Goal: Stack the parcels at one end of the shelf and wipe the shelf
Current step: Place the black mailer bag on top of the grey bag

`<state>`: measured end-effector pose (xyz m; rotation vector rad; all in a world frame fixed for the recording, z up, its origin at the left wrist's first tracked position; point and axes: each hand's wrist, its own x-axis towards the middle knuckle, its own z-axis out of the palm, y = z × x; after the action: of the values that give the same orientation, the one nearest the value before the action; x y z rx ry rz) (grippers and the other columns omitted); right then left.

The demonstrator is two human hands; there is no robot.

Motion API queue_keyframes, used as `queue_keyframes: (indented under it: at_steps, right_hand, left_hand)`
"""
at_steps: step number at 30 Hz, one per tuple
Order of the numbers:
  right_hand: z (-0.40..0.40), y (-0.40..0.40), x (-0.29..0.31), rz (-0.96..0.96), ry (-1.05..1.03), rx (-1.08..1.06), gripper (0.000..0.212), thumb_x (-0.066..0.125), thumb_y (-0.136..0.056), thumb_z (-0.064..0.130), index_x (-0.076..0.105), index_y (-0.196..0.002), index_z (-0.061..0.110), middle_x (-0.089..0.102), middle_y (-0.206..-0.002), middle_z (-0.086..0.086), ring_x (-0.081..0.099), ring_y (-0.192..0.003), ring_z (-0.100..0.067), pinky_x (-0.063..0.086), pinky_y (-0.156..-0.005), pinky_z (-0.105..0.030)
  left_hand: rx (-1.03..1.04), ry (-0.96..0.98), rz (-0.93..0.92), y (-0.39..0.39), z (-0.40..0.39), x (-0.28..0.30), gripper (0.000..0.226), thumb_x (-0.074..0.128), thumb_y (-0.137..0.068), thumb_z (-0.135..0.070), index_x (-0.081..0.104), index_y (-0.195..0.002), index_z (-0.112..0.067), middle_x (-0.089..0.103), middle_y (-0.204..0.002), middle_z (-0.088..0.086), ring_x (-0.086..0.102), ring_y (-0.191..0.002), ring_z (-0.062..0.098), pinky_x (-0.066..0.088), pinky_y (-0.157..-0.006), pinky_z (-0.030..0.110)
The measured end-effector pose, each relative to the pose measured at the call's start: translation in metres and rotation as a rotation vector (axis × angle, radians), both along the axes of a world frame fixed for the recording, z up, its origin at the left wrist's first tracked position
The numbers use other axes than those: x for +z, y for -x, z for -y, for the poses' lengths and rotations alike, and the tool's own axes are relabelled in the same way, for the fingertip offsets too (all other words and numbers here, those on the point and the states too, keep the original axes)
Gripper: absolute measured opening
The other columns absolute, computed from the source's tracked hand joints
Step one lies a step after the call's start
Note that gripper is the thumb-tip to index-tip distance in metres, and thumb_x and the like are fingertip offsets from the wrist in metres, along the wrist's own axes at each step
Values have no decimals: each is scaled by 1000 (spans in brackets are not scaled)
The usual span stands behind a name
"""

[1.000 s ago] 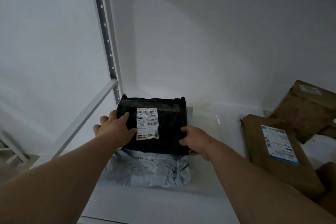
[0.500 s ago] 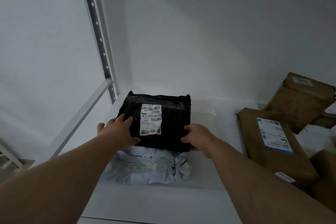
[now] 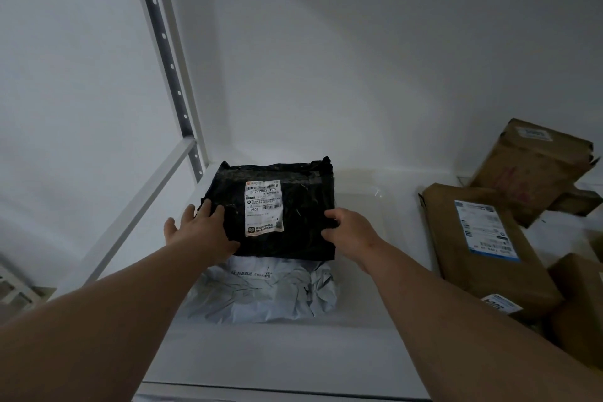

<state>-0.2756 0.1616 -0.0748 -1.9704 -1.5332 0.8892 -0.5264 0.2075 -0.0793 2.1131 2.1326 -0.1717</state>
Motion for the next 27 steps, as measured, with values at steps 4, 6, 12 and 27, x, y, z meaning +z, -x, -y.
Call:
queue_keyframes:
  at_steps: [4,6,12,27]
  right_hand:
    - [7,1,2,55,-30,-13,49,66,-88,24,55,-135,15,49,-133,-14,56,-116,-26,45,-90,-25]
    - [11,1,4,10,-10,-11,48,68,-86,23,57,-132,14,52,-129,-11,58,-112,-24,44,-85,-22]
    - [24,-21,16,-5,-66,-133,27,66,-87,26,51,-68,16,54,-74,-1,52,-75,-19,40,-67,-25]
    - [111,-136,43,-29,-25,-76,8,61,-91,20,64,-94,12,64,-97,-5,60,-94,-19,47,-81,-28]
  left_hand:
    - [-24,-46,47,-7,3,4,88,53,-85,-59,7,-154,-31,-3,-163,-5,-4,-150,24,6,-118,55]
    - [-27,-54,68,-13,4,7,87,52,-85,-61,8,-153,-31,-3,-163,-5,-3,-150,24,6,-118,55]
    - [-69,-96,109,-39,8,18,79,51,-86,-60,17,-152,-33,5,-162,-6,4,-149,24,11,-118,51]
    - [-168,-93,186,-171,58,51,63,46,-89,-57,35,-147,-33,30,-156,-5,25,-144,24,22,-115,48]
